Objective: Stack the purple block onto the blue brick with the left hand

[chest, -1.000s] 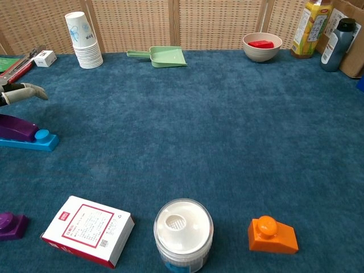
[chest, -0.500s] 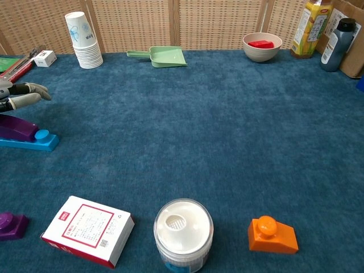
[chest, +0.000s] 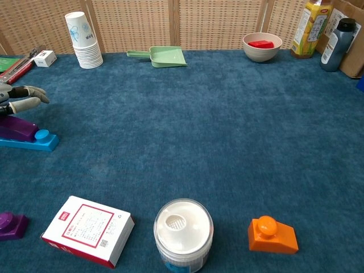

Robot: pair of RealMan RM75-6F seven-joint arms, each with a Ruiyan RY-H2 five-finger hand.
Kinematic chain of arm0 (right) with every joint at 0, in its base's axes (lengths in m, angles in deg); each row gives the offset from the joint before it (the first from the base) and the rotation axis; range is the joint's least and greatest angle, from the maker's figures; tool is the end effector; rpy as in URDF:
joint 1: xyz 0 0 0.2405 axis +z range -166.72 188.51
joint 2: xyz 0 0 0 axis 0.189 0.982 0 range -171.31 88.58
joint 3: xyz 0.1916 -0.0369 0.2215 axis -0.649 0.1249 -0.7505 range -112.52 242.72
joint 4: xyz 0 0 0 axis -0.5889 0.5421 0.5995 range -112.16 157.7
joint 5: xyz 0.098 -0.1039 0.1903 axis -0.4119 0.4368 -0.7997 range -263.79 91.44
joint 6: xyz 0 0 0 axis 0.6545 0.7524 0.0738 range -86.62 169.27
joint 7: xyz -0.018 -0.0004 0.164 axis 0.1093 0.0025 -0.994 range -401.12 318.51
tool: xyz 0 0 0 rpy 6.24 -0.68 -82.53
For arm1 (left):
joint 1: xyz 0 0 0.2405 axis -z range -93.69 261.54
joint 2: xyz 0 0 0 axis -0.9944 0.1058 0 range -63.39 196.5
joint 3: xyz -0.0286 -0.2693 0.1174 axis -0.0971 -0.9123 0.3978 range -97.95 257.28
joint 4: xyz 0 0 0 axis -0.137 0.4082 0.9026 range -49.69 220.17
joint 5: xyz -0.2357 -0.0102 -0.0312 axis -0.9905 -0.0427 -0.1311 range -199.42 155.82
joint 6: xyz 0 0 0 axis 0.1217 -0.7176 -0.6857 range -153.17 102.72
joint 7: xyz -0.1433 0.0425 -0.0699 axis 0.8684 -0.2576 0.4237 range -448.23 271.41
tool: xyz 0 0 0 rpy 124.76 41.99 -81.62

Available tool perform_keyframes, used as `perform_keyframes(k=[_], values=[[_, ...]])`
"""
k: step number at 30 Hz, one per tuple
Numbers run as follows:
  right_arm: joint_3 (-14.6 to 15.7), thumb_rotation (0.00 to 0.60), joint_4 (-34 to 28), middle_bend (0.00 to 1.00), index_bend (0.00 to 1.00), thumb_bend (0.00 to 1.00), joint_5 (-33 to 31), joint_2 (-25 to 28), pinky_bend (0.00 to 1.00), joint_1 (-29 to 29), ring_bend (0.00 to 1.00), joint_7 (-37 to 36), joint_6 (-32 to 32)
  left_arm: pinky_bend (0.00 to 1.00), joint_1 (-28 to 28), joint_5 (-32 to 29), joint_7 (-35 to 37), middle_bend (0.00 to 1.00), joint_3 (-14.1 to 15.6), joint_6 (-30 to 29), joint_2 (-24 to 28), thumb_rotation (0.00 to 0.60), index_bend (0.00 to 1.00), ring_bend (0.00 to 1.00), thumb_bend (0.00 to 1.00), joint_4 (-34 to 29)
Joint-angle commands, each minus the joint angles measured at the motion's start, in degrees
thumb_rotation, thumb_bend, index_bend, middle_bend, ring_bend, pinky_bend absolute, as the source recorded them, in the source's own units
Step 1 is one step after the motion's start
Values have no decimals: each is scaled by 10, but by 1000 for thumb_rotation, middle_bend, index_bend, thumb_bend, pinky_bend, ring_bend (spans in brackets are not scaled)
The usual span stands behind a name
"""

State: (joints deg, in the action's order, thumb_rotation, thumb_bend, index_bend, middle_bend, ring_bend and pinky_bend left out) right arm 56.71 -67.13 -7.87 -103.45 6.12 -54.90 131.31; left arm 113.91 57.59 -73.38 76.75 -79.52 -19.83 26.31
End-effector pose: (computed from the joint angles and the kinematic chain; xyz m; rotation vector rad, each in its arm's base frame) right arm -0.4047 -0.1614 0.2075 1.0126 -0.9874 0.9620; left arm -0.3645 0.3781 0.0053 -1.6748 -1.1299 -0.8018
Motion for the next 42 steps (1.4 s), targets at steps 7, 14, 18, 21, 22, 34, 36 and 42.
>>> perform_keyframes(k=[7,14,18,21,22,34,36,42], values=[[-1,600,-1,97,30,411,-1,1,68,-2,0,-2,2,0,2,2,-11,73,1,3,-8,0,177,0,296,13],[0,600,-2,98,29,411,0,1,68,-2,0,-4,1,0,0,4,-18,73,5,3,-13,0,177,0,299,24],[-1,600,-2,97,30,411,0,1,68,-2,0,-5,2,0,0,5,-19,73,5,3,-13,0,177,0,299,26],[-1,600,-2,98,30,411,0,1,68,-2,0,-5,2,0,0,5,-20,73,6,4,-14,0,177,0,299,29],[-1,600,-2,98,29,410,-1,1,68,-2,0,-6,2,0,0,6,-22,73,6,5,-14,0,177,0,299,30],[-1,600,-6,98,29,412,-1,3,68,-4,0,-6,5,0,4,3,-33,73,7,16,-16,0,177,0,299,35],[-1,600,-7,98,29,411,-1,3,68,-5,0,-8,6,0,4,1,-35,73,7,19,-14,0,177,0,299,34],[-2,600,-8,98,30,412,0,3,68,-5,0,-10,7,0,5,-4,-44,73,5,25,-10,0,177,0,300,30]])
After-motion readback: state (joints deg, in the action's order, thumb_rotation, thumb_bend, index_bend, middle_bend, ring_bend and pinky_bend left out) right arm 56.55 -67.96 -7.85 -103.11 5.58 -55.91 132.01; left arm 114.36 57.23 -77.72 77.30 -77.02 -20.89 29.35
